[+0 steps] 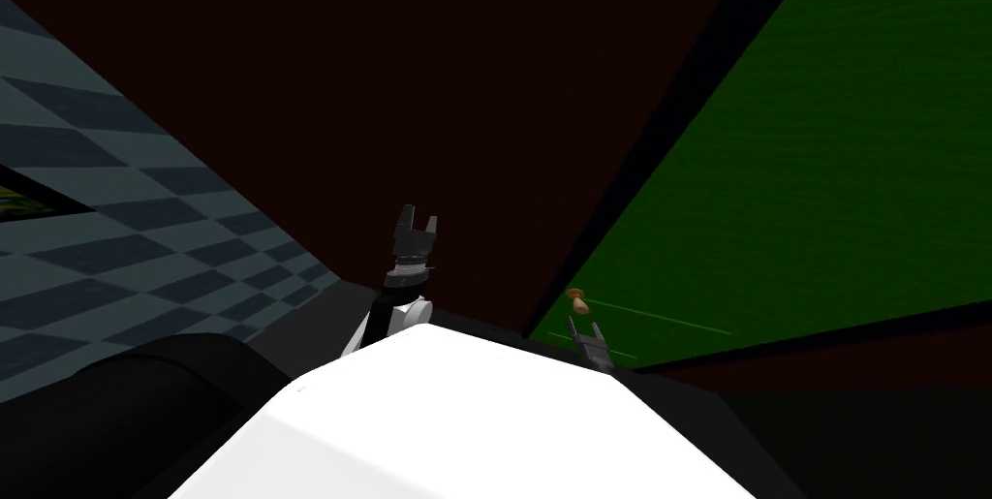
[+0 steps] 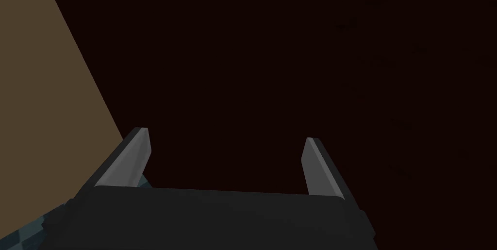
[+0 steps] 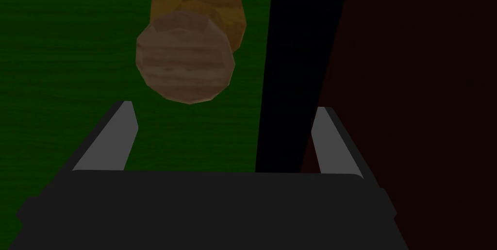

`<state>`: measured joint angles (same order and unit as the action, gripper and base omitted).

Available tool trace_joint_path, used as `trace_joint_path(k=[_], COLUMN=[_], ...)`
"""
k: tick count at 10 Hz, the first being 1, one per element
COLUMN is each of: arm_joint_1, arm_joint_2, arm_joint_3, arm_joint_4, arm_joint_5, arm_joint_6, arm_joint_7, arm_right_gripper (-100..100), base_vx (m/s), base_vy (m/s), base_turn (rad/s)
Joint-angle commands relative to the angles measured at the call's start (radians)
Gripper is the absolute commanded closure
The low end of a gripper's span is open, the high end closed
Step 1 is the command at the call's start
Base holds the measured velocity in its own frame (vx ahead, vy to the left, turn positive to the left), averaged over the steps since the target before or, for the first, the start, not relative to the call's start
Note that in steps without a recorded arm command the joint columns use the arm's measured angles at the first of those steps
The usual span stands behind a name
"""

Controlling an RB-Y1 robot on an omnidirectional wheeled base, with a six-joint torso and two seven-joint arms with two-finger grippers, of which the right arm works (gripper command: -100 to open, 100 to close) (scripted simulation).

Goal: Pull the door open

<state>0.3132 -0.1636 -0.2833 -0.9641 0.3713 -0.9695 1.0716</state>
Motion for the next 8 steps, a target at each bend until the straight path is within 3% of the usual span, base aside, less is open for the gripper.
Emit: trace_joint_path(k=[1,5,6,7,8], arm_joint_1=[-0.009,-0.025,-0.017,-0.017,-0.017], arm_joint_2=[-0.011,-0.040,-0.033,-0.033,-0.033], arm_joint_3=[-0.015,-0.053,-0.045,-0.045,-0.045], arm_joint_4=[0.031,0.094,0.072,0.072,0.072], arm_joint_5=[-0.011,-0.038,-0.033,-0.033,-0.033], arm_joint_6=[-0.017,-0.050,-0.038,-0.038,-0.038], arm_joint_7=[0.000,-0.005,-0.005,-0.005,-0.005], arm_right_gripper=[-100,-100,-100,100,100], base_vx=[0.103,0.124,0.062,-0.009,-0.020], base_vy=[0.002,-0.012,-0.018,-0.001,-0.003], base_turn=[0.079,0.100,0.023,-0.028,-0.006])
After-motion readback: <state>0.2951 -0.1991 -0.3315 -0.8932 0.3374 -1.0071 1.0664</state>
